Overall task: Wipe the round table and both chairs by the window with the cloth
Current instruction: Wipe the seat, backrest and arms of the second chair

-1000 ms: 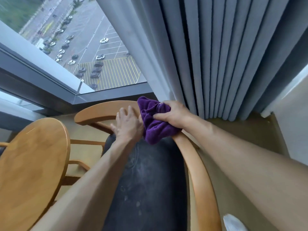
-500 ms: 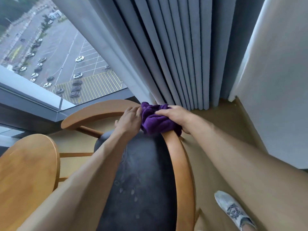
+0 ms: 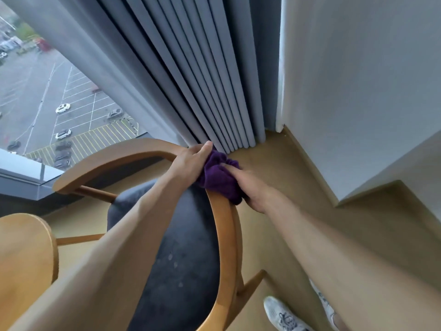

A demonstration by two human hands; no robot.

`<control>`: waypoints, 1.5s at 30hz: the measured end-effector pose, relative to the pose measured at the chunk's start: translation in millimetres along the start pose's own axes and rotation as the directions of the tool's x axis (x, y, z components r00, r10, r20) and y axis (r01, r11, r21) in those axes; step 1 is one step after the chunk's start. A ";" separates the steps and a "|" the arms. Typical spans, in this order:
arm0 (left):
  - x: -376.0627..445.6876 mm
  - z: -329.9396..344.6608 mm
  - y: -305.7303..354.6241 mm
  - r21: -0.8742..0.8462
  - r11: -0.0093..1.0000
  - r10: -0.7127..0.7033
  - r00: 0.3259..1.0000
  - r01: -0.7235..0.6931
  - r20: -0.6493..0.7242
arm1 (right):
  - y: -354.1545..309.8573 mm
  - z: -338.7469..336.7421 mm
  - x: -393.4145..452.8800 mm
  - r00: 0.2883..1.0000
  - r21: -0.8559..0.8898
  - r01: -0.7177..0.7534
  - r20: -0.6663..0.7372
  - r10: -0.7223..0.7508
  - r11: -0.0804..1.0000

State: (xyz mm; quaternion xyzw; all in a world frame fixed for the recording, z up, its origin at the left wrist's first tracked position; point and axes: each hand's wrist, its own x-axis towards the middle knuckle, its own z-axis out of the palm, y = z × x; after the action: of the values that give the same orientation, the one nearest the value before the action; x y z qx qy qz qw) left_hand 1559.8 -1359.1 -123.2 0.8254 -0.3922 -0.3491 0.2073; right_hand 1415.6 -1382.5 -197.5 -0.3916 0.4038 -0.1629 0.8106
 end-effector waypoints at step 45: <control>-210.0 198.2 -79.8 0.289 0.854 -0.102 0.684 0.433 -0.722 | 23.9 -6.0 -104.5 0.858 -0.973 0.217 0.150 -0.491 0.084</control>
State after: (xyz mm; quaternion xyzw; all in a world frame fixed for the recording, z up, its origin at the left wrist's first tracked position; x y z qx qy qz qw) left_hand 1359.2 -1157.9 -218.4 0.9684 -0.2270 0.0501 0.0906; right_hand 1344.7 -1309.6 -162.9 -0.8778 0.3894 -0.1028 0.2595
